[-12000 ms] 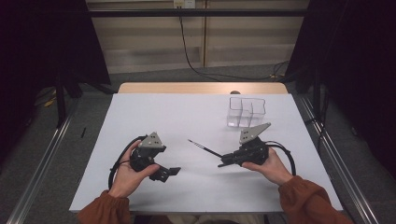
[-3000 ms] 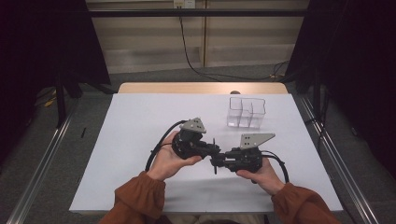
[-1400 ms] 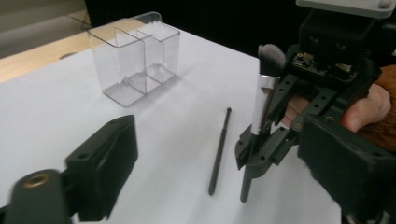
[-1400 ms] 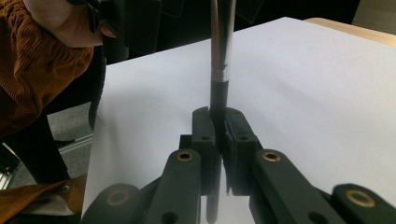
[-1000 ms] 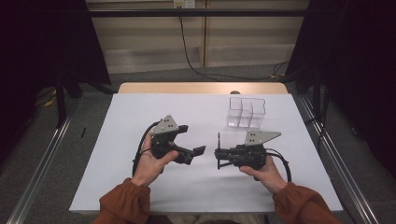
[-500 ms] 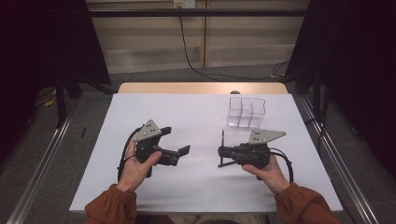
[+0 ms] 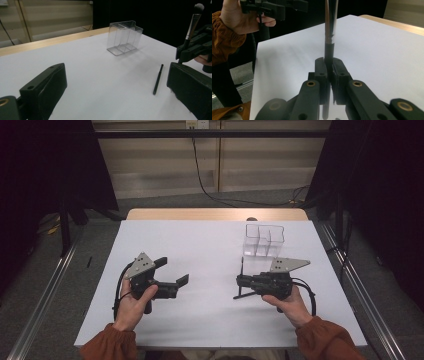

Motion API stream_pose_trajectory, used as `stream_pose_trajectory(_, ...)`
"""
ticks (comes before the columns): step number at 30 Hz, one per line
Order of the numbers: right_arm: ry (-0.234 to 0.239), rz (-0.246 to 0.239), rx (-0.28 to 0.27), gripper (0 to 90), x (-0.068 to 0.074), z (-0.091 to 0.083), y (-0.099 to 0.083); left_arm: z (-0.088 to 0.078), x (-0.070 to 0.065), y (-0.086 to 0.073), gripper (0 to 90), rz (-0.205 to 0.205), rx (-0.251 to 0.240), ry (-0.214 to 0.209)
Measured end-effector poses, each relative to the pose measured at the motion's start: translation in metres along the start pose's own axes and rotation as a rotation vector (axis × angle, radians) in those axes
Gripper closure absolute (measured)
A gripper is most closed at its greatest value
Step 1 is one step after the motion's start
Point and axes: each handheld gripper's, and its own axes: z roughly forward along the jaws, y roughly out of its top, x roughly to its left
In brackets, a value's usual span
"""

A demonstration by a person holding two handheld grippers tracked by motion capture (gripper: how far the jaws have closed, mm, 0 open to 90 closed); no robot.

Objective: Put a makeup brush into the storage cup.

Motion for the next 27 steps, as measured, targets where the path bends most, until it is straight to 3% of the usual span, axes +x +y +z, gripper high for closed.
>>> stream_pose_trajectory(11,-0.034,0.010,-0.016,83.9,-0.002,-0.008,0.003,-0.027,0.011,-0.014,2.9,0.004,-0.042,0.064)
stream_pose_trajectory(16,-0.049,0.020,-0.025,83.9,-0.004,-0.011,0.004,-0.037,0.014,-0.023,2.7,-0.020,-0.055,0.087)
stream_pose_trajectory(21,-0.061,0.020,-0.023,83.9,-0.006,-0.012,0.005,-0.046,0.018,-0.032,2.0,-0.019,-0.064,0.091)
stream_pose_trajectory(25,-0.074,0.020,-0.033,83.9,-0.008,-0.015,0.008,-0.053,0.021,-0.036,2.0,-0.012,-0.084,0.133)
stream_pose_trajectory(27,-0.085,0.021,-0.039,83.9,-0.010,-0.018,0.009,-0.056,0.023,-0.039,2.0,-0.033,-0.087,0.135)
